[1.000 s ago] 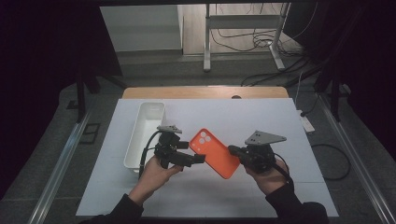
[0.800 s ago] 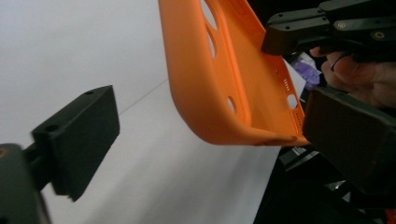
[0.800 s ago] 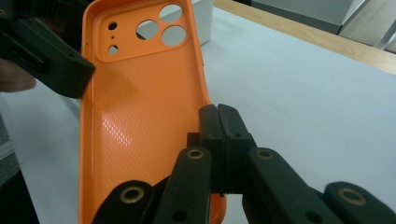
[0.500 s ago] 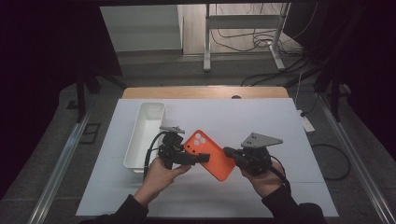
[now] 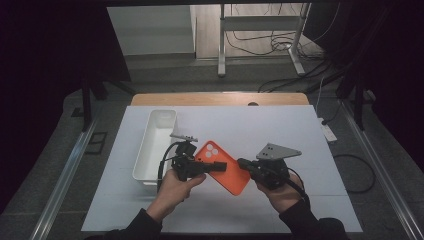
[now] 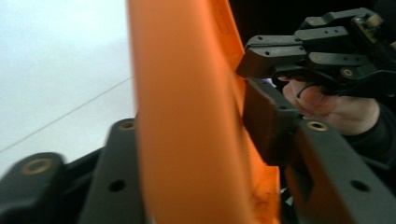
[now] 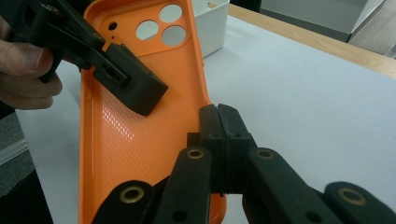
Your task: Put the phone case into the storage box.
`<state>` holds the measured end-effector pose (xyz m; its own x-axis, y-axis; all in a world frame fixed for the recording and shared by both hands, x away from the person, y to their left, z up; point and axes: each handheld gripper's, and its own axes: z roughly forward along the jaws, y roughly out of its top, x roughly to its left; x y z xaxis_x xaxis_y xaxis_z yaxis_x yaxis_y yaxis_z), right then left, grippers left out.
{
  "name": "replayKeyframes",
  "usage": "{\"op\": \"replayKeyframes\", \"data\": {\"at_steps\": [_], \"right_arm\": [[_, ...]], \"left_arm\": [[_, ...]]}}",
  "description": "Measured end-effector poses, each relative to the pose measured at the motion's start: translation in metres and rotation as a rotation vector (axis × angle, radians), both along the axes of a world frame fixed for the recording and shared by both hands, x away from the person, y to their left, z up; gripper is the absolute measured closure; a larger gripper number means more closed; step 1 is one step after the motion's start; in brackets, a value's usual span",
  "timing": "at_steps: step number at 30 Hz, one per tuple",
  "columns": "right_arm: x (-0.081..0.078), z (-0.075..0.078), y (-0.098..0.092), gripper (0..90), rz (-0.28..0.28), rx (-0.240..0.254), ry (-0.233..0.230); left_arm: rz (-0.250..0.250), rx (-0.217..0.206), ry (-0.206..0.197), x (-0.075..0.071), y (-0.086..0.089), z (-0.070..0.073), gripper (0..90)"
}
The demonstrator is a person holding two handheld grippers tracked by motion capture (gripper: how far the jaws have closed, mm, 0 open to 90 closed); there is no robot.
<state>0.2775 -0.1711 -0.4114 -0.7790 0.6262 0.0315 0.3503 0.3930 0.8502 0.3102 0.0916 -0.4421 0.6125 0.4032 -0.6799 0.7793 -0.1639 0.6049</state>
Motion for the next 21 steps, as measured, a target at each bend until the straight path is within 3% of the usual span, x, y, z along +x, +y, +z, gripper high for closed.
{"op": "replayKeyframes", "data": {"at_steps": [4, 11, 16, 21], "right_arm": [[0.000, -0.001, 0.002, 89.1, 0.006, -0.009, -0.005], [0.000, -0.002, 0.002, 89.1, 0.007, -0.025, -0.011], [-0.001, -0.005, 0.004, 88.6, 0.016, -0.036, -0.020], [-0.001, -0.006, 0.004, 85.8, 0.032, -0.028, -0.016]], "left_arm": [[-0.004, -0.056, 0.039, 0.000, 0.000, -0.002, 73.3], [0.012, -0.139, 0.120, 0.002, 0.004, -0.011, 83.8], [0.016, -0.139, 0.129, 0.002, 0.004, -0.013, 84.8], [0.024, -0.106, 0.098, 0.001, 0.005, -0.011, 84.9]]}}
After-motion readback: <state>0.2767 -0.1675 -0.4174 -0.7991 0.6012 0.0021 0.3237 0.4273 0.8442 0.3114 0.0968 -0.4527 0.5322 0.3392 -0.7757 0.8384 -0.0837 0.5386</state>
